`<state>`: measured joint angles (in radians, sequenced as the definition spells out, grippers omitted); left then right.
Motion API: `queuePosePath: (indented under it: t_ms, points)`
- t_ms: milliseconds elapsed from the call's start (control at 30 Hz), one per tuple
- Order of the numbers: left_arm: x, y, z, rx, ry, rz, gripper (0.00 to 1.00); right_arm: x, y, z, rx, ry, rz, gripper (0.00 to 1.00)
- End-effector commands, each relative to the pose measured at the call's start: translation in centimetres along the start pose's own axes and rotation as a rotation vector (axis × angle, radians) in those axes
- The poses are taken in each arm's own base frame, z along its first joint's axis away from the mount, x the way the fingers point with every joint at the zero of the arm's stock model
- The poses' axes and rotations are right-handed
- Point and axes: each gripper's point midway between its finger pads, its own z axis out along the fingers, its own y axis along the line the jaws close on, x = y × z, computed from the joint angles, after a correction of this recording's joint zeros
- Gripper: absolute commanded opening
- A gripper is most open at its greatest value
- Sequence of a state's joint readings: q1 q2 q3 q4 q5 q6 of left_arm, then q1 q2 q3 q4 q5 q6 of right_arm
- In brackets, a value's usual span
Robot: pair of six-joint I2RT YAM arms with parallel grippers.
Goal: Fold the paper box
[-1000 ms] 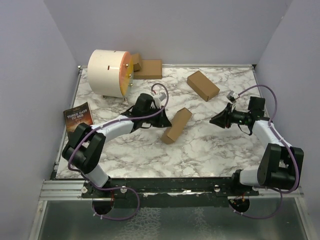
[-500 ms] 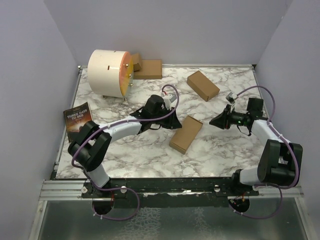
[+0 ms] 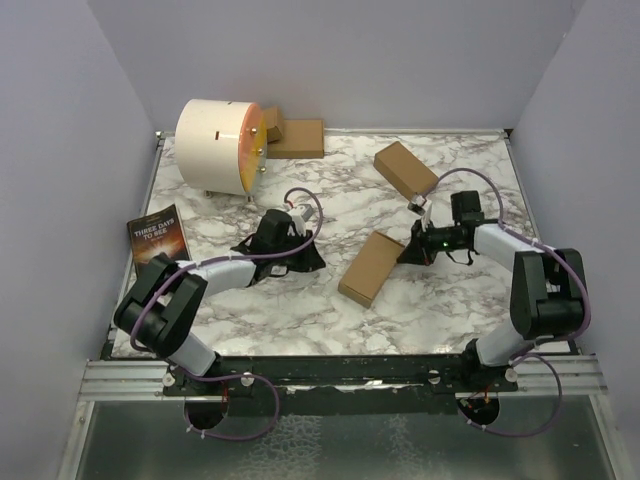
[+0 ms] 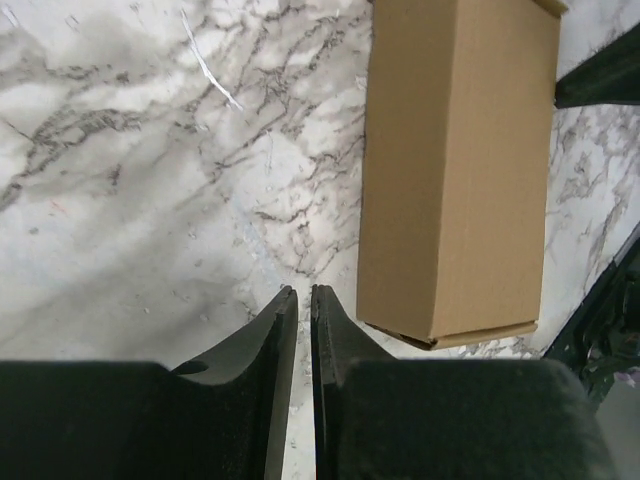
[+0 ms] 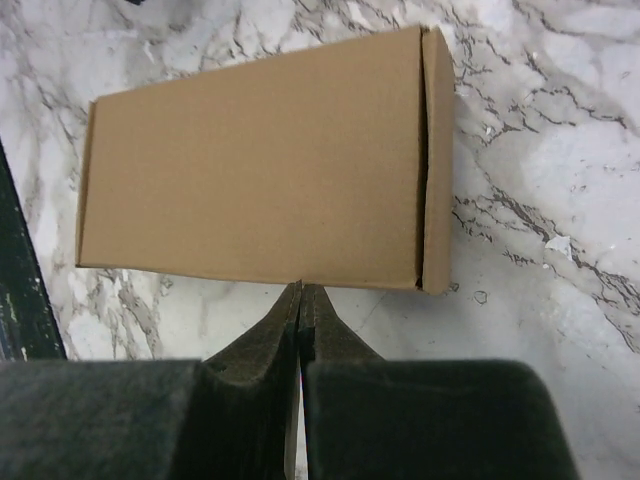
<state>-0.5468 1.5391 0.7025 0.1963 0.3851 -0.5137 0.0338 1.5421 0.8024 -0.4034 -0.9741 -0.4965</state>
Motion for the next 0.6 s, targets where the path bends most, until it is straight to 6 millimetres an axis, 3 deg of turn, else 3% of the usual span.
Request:
queuePosePath:
  t_ms: [0,200,433,567]
  points:
    - [0.2,-2.6,0.5,0.144,-0.026,-0.006,0.14,1.5,-0.7,1.1,0.023,0.152,-0.015,0.01]
    - [1.6,-4.4,1.7,0.207,0.005,0.006,0.14,0.6,-0.9,3.1,-0.010,0.202,-0.049,0.04]
    - [2.5,-6.6,2.5,0.255,0.017,0.011,0.14,-5.0,-1.9,8.0,-0.068,0.216,-0.120,0.13]
    - [1.9,-7.8,3.5,0.282,-0.011,0.001,0.16,-8.0,-2.7,11.0,-0.117,0.234,-0.101,0.14]
